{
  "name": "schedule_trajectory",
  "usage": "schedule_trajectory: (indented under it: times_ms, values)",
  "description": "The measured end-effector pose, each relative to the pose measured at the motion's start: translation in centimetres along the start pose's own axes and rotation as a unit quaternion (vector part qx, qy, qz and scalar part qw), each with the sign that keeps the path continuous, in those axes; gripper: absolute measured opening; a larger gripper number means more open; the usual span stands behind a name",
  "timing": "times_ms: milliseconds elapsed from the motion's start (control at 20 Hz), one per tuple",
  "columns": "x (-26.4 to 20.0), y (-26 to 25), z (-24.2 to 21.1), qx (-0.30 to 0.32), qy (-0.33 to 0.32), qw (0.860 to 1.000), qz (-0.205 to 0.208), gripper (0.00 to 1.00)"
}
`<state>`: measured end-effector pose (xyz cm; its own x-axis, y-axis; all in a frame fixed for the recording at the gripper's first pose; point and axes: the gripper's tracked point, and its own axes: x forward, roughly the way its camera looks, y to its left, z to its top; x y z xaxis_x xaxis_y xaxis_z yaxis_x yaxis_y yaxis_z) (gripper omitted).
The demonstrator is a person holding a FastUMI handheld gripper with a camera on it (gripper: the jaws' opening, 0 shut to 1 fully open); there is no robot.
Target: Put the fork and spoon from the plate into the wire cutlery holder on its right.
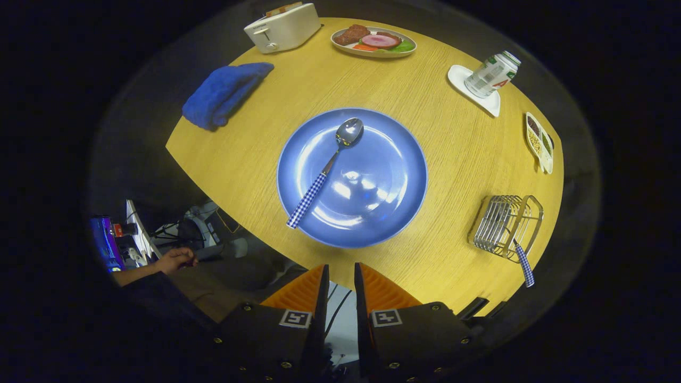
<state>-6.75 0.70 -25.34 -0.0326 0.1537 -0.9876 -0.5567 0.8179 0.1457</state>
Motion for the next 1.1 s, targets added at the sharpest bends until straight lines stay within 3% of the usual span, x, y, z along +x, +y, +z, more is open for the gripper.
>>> schedule_trajectory:
  times_ms: [400, 850, 1100]
  values:
    - [1.3, 1.8, 2.1, 0.024, -0.010, 1.000, 0.010, 0.27]
    - [3.7, 4.1, 5.0, 0.095, -0.012, 0.994, 0.047, 0.27]
    - [5.1, 4.5, 5.6, 0.103, -0.005, 0.994, 0.041, 0.27]
